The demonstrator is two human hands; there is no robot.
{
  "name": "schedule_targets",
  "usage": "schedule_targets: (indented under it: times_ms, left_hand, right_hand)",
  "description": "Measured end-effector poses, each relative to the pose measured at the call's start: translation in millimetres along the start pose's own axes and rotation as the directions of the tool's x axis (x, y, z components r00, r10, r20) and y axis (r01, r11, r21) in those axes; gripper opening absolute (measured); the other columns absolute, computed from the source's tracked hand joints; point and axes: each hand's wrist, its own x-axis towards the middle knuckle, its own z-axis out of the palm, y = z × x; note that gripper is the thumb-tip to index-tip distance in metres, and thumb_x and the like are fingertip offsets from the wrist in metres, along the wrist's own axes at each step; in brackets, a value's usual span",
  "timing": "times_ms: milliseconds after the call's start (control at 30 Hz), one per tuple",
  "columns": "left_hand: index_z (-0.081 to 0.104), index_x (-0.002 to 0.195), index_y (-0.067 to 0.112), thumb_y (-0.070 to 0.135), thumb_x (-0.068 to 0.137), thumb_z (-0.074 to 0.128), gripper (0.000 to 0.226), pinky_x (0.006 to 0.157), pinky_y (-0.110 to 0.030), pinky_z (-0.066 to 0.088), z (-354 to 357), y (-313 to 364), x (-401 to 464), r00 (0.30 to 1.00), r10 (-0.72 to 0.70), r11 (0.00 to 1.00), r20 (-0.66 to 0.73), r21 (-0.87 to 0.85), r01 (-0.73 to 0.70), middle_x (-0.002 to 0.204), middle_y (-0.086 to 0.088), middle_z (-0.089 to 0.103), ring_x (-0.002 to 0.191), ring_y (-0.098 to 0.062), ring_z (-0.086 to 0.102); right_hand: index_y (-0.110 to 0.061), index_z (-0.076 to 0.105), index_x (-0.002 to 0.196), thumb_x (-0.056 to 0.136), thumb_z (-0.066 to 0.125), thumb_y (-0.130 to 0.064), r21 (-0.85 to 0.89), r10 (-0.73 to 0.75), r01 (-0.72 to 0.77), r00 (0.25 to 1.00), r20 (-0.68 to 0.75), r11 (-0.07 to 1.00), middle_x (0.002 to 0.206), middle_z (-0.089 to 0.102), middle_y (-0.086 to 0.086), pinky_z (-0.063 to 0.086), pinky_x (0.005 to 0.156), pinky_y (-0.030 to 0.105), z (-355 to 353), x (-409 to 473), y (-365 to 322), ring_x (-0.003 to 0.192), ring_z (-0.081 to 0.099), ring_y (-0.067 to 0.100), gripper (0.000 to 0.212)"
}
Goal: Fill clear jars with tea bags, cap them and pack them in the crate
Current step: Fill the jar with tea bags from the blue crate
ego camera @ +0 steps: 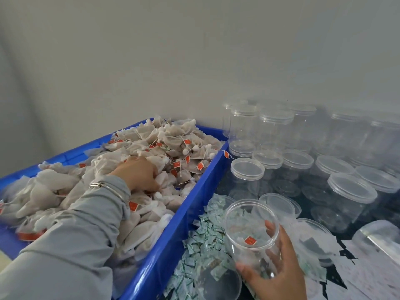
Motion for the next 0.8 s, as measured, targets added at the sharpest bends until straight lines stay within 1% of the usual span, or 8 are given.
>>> schedule_targets:
  times_ms: [133, 233, 300, 367, 400, 467, 500, 800]
  left_hand:
    - [0.070, 0.101, 0.019, 0.046, 0.084, 0.064, 0.033, 0.083, -0.029, 0.045, -4, 2, 4, 0.993, -0.016, 0.986, -0.118, -0.166, -0.004, 0.095, 0.000, 0.065, 0.086, -0.015, 0.057]
    - [0.068, 0.109, 0.018, 0.040, 0.086, 0.063, 0.033, 0.102, -0.035, 0.033, -8, 7, 3, 0.959, -0.014, 0.970, -0.284, -0.237, -0.056, 0.129, -0.004, 0.054, 0.120, -0.023, 0.047]
    - [0.067, 0.107, 0.023, 0.040, 0.083, 0.066, 0.029, 0.101, -0.034, 0.033, -15, 18, -7, 0.921, 0.016, 0.912, -0.388, -0.372, -0.173, 0.132, 0.003, 0.048, 0.126, -0.022, 0.042]
    - [0.066, 0.094, 0.024, 0.035, 0.084, 0.066, 0.015, 0.078, -0.026, 0.045, -26, 37, -24, 0.940, 0.032, 0.647, -0.340, -0.710, -0.279, 0.106, 0.012, 0.061, 0.096, -0.019, 0.059]
    - [0.066, 0.089, 0.021, 0.027, 0.086, 0.065, 0.007, 0.068, -0.026, 0.049, -31, 49, -35, 0.965, 0.090, 0.371, -0.248, -0.890, -0.263, 0.092, 0.008, 0.067, 0.083, -0.019, 0.062]
    - [0.062, 0.090, 0.011, 0.011, 0.090, 0.058, 0.004, 0.059, -0.030, 0.057, -38, 71, -55, 0.951, 0.290, -0.071, -0.108, -0.993, -0.091, 0.080, -0.004, 0.070, 0.069, -0.020, 0.067]
    - [0.060, 0.091, 0.007, 0.009, 0.089, 0.056, 0.005, 0.055, -0.028, 0.057, -39, 79, -63, 0.923, 0.375, -0.126, -0.088, -0.991, -0.044, 0.076, -0.007, 0.069, 0.063, -0.019, 0.067]
    - [0.067, 0.090, 0.015, 0.033, 0.069, 0.070, 0.029, 0.055, -0.020, 0.052, -25, 112, -89, 0.801, 0.591, 0.103, -0.096, -0.976, -0.193, 0.080, 0.000, 0.072, 0.064, -0.013, 0.067]
  right_hand:
    - [-0.059, 0.045, 0.122, 0.038, 0.095, -0.016, 0.006, -0.027, 0.027, 1.000, 0.009, 1.000, 0.120, 0.053, -0.037, 0.049, 0.066, 0.005, 0, 0, 1, 0.098, 0.062, -0.008, 0.107]
    - [-0.056, 0.046, 0.122, 0.041, 0.094, -0.008, 0.016, -0.012, 0.012, 1.000, -0.004, 1.000, 0.117, 0.054, -0.038, 0.048, 0.064, 0.004, 0, 0, 0, 0.097, 0.062, -0.008, 0.106]
    - [-0.054, 0.047, 0.122, 0.040, 0.094, -0.007, 0.030, 0.006, -0.006, 1.000, -0.015, 1.000, 0.116, 0.054, -0.037, 0.049, 0.064, 0.005, 1, -2, -1, 0.096, 0.063, -0.007, 0.106]
    - [-0.051, 0.048, 0.124, 0.041, 0.093, -0.005, 0.049, 0.019, -0.018, 0.999, -0.028, 0.999, 0.115, 0.056, -0.036, 0.049, 0.065, 0.006, 2, -3, -2, 0.095, 0.064, -0.005, 0.105]
    - [-0.049, 0.048, 0.125, 0.042, 0.093, -0.004, 0.052, 0.022, -0.021, 0.999, -0.031, 0.998, 0.114, 0.057, -0.035, 0.050, 0.065, 0.007, 3, -4, -4, 0.094, 0.065, -0.004, 0.105]
    - [-0.043, 0.049, 0.128, 0.042, 0.093, -0.003, 0.046, 0.017, -0.016, 0.999, -0.038, 0.999, 0.114, 0.058, -0.034, 0.049, 0.066, 0.006, 4, -5, -7, 0.094, 0.065, -0.004, 0.104]
    - [-0.041, 0.049, 0.129, 0.043, 0.093, -0.003, 0.043, 0.017, -0.015, 0.999, -0.040, 0.999, 0.113, 0.058, -0.034, 0.049, 0.066, 0.006, 5, -5, -9, 0.094, 0.065, -0.005, 0.103]
    - [-0.036, 0.047, 0.130, 0.045, 0.093, -0.004, 0.051, 0.036, -0.035, 0.999, -0.026, 0.998, 0.113, 0.060, -0.030, 0.047, 0.066, 0.004, 6, -4, -20, 0.094, 0.062, -0.010, 0.102]
